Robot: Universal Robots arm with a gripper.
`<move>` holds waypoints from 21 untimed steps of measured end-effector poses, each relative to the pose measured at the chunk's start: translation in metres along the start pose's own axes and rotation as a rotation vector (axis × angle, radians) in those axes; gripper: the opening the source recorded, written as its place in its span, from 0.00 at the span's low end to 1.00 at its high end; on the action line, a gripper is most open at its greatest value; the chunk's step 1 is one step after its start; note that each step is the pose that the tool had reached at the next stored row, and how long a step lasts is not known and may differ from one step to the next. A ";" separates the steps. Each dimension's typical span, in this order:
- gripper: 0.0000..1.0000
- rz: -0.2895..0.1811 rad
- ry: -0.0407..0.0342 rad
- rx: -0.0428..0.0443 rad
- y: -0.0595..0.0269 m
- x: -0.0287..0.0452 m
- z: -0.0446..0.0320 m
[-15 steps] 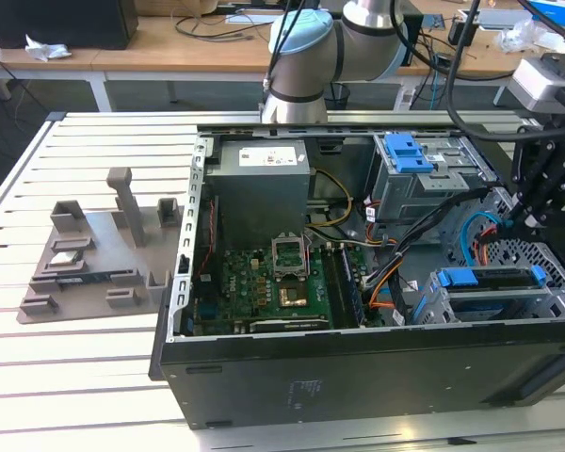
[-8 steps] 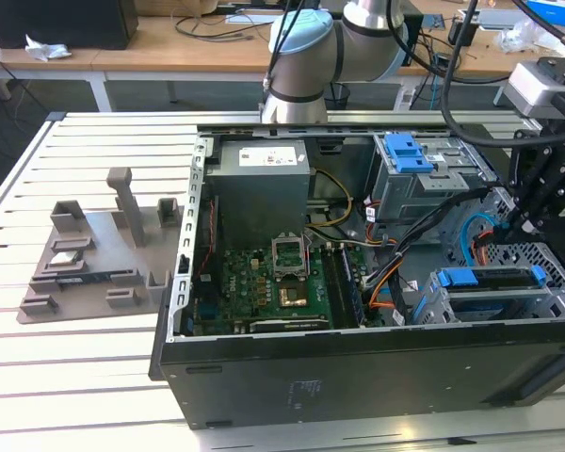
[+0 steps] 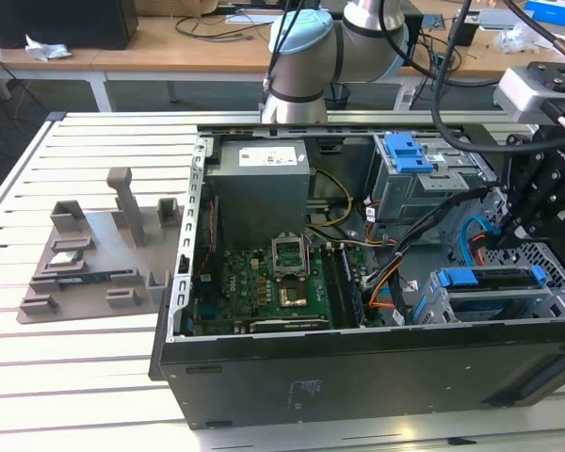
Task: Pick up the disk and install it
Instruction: 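Insert the first disk wire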
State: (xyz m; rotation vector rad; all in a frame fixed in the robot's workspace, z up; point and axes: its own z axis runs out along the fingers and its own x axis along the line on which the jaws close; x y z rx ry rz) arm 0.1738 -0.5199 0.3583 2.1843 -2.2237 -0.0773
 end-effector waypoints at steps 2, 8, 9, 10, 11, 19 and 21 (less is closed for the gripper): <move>0.17 0.000 -0.0001 0.0000 0.0010 0.0008 0.0002; 0.17 0.000 0.0000 0.0000 0.0046 0.0039 0.0008; 0.17 0.000 0.0000 0.0000 0.0049 0.0041 0.0009; 0.17 0.000 0.0000 0.0000 0.0053 0.0045 0.0010; 0.17 0.000 0.0000 0.0000 0.0060 0.0051 0.0011; 0.17 -0.001 0.0005 -0.0060 -0.0123 0.0146 0.0117; 0.17 -0.001 0.0004 -0.0060 -0.0129 0.0177 0.0120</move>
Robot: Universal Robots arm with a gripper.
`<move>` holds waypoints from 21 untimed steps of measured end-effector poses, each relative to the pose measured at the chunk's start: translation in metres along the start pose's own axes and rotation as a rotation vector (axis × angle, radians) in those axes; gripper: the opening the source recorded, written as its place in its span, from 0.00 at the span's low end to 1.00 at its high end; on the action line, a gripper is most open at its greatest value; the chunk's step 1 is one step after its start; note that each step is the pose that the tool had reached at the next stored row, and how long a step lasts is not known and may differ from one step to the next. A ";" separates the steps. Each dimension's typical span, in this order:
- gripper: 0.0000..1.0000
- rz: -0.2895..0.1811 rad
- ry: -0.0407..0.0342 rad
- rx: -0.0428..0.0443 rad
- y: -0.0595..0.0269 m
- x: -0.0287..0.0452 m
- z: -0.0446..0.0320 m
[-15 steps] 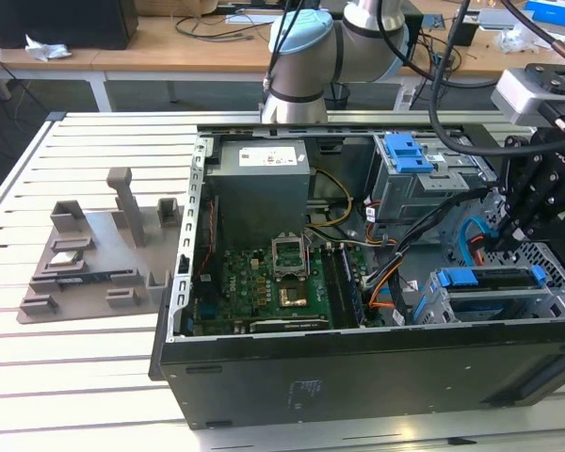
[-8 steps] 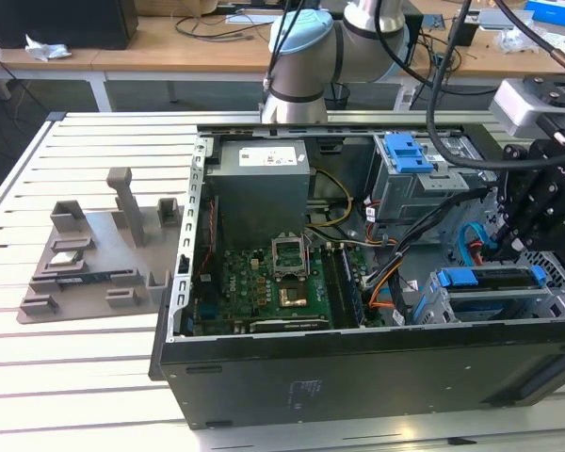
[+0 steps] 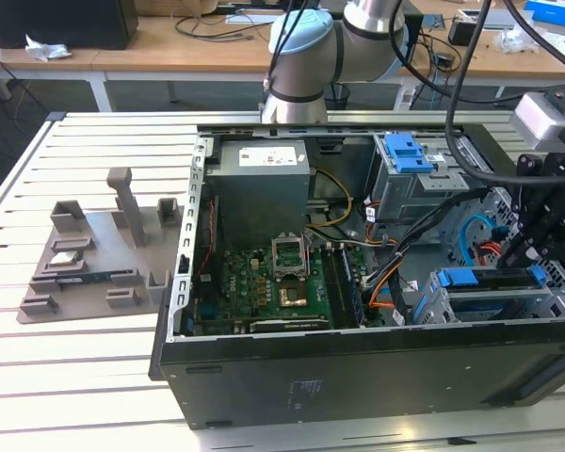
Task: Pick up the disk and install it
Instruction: 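Insert the first disk wire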
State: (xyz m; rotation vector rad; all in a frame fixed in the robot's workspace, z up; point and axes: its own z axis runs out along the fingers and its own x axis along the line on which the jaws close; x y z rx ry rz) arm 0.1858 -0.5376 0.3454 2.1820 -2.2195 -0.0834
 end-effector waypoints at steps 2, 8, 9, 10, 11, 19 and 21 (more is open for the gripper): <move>0.17 0.000 -0.0002 -0.0001 -0.0008 0.0014 0.0005; 0.17 0.000 0.0000 0.0000 -0.0036 0.0015 0.0032; 0.17 0.000 -0.0001 -0.0002 -0.0038 0.0015 0.0038; 0.17 0.000 0.0000 -0.0002 -0.0039 0.0015 0.0042; 0.17 0.000 0.0002 -0.0002 -0.0039 0.0015 0.0044; 0.17 0.000 -0.0008 -0.0004 -0.0042 0.0016 0.0095; 0.24 0.000 -0.0003 -0.0003 -0.0042 0.0016 0.0094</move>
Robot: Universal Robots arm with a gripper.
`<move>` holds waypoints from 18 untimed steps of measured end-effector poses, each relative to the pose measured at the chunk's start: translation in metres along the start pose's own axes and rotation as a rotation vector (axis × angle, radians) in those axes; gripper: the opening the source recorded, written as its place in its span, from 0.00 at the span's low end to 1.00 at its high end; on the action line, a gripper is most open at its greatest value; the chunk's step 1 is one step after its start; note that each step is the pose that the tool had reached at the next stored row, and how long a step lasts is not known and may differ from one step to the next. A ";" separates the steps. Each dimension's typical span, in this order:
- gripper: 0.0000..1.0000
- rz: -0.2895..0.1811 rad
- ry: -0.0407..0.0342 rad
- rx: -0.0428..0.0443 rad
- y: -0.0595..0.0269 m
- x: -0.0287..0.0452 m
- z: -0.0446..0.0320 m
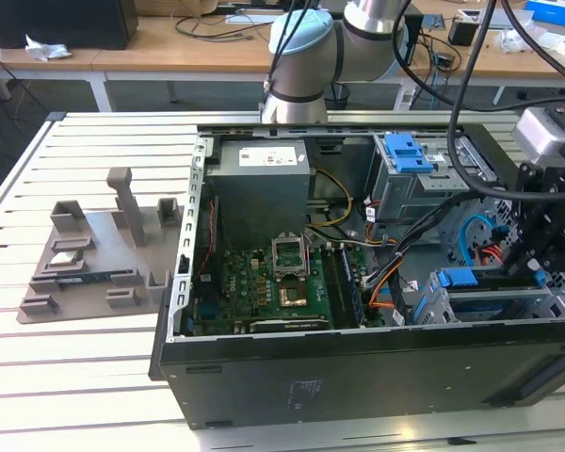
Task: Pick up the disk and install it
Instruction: 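Insert the first disk wire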
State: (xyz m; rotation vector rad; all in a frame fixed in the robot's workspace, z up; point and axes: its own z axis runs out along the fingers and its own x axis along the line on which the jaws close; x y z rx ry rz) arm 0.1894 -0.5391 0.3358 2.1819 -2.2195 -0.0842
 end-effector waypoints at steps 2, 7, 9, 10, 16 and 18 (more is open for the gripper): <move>0.24 0.000 0.0003 0.0000 0.0001 0.0000 -0.0017; 0.24 0.000 0.0002 0.0000 0.0009 -0.0002 -0.0158; 0.24 0.000 0.0003 0.0000 0.0015 -0.0004 -0.0253; 0.24 0.000 0.0003 0.0001 0.0016 -0.0005 -0.0281; 0.24 0.000 0.0003 0.0000 0.0027 -0.0008 -0.0466; 0.24 0.000 0.0003 0.0000 0.0030 -0.0009 -0.0509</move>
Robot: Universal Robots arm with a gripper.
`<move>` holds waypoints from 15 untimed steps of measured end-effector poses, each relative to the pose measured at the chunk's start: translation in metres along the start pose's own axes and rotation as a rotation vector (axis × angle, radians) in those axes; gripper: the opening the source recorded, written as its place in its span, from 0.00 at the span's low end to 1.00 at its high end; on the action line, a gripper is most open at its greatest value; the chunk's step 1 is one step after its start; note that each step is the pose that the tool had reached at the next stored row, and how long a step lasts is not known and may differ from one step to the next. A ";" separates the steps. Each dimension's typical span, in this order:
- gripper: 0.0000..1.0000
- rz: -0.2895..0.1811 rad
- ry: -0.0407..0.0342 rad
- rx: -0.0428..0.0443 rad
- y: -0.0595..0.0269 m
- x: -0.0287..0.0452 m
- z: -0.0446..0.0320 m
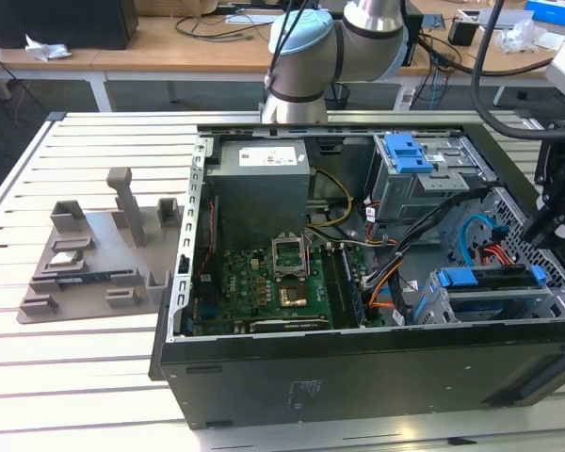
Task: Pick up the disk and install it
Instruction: 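Insert the first disk wire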
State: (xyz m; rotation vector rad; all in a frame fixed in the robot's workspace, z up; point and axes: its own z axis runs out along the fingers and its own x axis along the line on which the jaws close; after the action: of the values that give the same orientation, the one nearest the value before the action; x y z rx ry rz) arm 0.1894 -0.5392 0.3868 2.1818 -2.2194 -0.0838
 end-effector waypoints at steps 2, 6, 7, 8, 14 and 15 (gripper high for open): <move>0.24 0.000 0.0001 0.0000 0.0002 -0.0001 -0.0035; 0.24 0.000 0.0001 0.0000 0.0006 -0.0002 -0.0101; 0.24 0.000 0.0000 0.0000 0.0006 -0.0002 -0.0113; 0.24 0.000 0.0000 0.0000 0.0008 -0.0002 -0.0128; 0.24 0.000 0.0001 0.0000 0.0018 -0.0006 -0.0307; 0.24 0.000 0.0000 0.0000 0.0019 -0.0006 -0.0330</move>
State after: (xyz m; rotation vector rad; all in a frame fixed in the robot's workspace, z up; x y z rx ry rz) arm 0.1894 -0.5391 0.4198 2.1818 -2.2194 -0.0838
